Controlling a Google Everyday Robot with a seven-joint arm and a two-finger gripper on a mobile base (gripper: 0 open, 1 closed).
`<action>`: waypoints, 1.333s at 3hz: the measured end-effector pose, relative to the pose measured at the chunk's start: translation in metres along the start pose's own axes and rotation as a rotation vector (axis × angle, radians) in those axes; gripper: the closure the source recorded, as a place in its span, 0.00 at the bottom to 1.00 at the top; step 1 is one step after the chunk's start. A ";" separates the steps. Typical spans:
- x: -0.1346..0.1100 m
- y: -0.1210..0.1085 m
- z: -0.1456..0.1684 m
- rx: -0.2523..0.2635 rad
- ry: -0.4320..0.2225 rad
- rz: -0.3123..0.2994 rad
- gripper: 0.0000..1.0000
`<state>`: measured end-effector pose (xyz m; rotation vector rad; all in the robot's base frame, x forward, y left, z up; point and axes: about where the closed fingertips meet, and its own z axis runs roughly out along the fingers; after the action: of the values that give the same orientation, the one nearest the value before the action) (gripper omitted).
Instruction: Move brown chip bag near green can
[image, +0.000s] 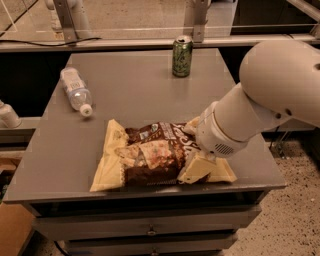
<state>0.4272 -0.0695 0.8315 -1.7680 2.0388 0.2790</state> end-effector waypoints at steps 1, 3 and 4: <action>0.003 -0.004 -0.003 0.003 -0.001 0.024 0.61; 0.017 -0.049 -0.060 0.107 0.009 0.055 1.00; 0.015 -0.084 -0.106 0.212 0.024 0.046 1.00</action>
Offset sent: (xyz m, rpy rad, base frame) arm 0.0415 -0.0581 0.0588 0.0045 -0.0785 -0.1189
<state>0.4887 -0.1411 0.9295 -1.6053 2.0442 0.0522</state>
